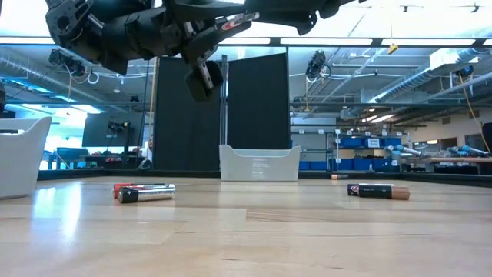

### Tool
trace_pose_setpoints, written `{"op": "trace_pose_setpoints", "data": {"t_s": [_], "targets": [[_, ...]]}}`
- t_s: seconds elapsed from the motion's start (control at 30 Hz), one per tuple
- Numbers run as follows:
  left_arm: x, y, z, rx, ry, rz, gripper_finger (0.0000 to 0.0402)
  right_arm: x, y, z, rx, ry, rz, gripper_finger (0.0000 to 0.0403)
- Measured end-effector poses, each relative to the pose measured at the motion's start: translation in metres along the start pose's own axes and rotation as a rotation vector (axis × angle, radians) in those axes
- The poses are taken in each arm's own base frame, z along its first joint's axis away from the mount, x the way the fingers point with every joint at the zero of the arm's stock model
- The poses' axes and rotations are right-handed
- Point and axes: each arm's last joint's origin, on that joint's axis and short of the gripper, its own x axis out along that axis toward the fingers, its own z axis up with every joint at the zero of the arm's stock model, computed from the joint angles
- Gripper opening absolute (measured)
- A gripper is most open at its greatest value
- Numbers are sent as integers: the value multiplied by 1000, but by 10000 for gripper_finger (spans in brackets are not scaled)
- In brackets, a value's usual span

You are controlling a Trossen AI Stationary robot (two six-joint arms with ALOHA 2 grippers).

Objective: Sort batteries
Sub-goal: Put the silver battery into the bottom right gray bin

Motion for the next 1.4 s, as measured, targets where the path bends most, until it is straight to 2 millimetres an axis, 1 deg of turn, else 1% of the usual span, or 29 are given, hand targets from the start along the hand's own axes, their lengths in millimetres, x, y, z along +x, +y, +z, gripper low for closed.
{"op": "trace_pose_setpoints", "data": {"t_s": [0.17, 0.37, 0.57, 0.63, 0.73, 0.8, 0.9, 1.0, 1.1, 1.23, 1.33, 1.4], "targets": [[0, 0, 0, -12, 0, 0, 53, 1, -4, -1, 4, 9, 6, 95], [2, -2, 3, -1, 9, -19, 53, 1, -4, 0, 3, 7, 24, 70], [3, -2, 3, 24, 8, -21, 55, 0, -4, 0, 4, 12, 24, 64], [3, -3, 5, 46, -1, -21, 72, -2, -5, 2, 4, 11, 24, 64], [3, -4, 7, 95, -29, -24, 108, -11, -8, 6, 7, 14, 23, 63], [3, -5, 8, 134, -36, -22, 130, -18, -10, 9, 12, 33, 20, 63], [3, -5, 9, 195, -44, -25, 151, -32, -12, 10, 35, 80, 26, 63], [3, -7, 10, 267, -64, -33, 162, -49, -11, 9, 84, 155, 38, 63], [3, -8, 12, 321, -81, -40, 166, -67, -6, 4, 173, 269, 75, 63], [3, -8, 12, 353, -81, -38, 168, -91, 5, 3, 321, 524, 116, 63], [3, -8, 11, 353, -79, -37, 167, -109, 17, 5, 444, 729, 157, 63], [3, -8, 11, 354, -79, -37, 167, -120, 25, 2, 531, 861, 177, 63]]}}
